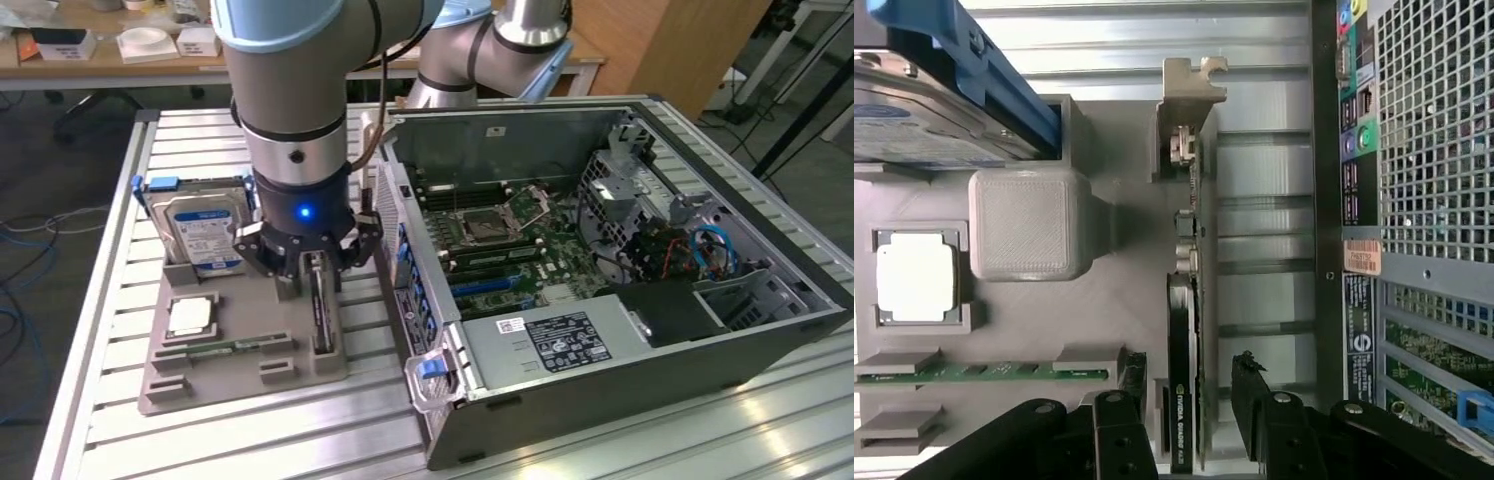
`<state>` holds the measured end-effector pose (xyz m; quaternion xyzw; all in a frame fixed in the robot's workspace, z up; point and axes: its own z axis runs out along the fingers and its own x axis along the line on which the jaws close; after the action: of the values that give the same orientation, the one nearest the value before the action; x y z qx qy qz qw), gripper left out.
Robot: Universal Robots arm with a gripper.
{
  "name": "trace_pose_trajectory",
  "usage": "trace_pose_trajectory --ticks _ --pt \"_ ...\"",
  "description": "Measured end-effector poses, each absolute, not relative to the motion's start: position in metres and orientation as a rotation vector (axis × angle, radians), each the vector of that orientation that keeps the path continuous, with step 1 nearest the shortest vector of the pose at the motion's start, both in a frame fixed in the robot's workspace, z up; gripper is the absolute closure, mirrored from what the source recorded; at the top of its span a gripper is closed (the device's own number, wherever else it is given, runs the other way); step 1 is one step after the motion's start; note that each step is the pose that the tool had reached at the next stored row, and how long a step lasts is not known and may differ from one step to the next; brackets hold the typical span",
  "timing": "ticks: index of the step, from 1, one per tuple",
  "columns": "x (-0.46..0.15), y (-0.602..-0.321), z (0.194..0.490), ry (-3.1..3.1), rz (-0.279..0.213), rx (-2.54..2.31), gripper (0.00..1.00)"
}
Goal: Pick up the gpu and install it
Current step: 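Pick up the gpu and move the gpu toward the slot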
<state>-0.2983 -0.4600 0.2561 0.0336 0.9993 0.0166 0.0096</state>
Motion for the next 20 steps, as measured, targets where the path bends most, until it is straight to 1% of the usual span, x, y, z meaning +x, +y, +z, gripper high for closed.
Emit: trace_pose_trajectory --ticks 7,14,20 --pt "-0.304 -0.453 0.243 3.12 0.049 0.111 0.53" --pt "-0.307 -0.453 0.231 3.12 0.047 0.112 0.53" --pt "-0.297 -0.453 0.229 3.121 0.047 0.112 0.53"
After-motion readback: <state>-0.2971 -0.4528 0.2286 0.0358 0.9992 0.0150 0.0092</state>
